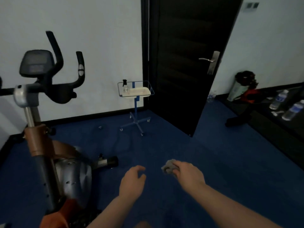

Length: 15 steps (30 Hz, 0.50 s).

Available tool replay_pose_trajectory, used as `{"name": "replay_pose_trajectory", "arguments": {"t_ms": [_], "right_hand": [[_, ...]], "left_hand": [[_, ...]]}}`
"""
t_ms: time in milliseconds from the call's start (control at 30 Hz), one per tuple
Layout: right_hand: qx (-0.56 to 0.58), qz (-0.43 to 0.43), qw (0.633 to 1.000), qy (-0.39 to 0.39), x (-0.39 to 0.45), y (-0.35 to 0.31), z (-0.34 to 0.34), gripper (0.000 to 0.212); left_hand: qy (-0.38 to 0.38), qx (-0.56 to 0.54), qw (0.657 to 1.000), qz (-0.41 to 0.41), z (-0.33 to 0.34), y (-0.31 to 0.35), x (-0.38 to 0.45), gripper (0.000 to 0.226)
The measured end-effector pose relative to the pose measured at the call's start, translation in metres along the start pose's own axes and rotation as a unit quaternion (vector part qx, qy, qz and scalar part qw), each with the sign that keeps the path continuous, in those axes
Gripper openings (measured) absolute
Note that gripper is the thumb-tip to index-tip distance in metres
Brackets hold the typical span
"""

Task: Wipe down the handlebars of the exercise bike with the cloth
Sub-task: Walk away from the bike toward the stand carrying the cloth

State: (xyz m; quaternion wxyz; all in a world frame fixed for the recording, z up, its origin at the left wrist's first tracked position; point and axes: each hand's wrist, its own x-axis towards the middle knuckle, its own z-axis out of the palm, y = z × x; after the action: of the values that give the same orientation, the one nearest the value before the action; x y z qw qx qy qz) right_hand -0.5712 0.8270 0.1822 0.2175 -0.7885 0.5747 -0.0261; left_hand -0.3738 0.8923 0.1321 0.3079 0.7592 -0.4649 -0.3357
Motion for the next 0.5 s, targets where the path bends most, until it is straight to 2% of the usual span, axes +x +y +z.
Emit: {"name": "replay_pose_trajectory", "arguments": {"t_ms": [300, 500], "right_hand": [[-0.010, -0.047, 0.999, -0.021, 0.138, -0.012, -0.014, 0.032], [-0.010, -0.040, 0.999, -0.030, 0.246, -0.033, -0.031, 0.034]], "left_hand": [[0.016, -0.009, 0.999, -0.050, -0.006, 0.013, 0.124, 0.030], [0.024, 0.004, 0.997, -0.069, -0.045, 0.015, 0.228, 0.030]]}}
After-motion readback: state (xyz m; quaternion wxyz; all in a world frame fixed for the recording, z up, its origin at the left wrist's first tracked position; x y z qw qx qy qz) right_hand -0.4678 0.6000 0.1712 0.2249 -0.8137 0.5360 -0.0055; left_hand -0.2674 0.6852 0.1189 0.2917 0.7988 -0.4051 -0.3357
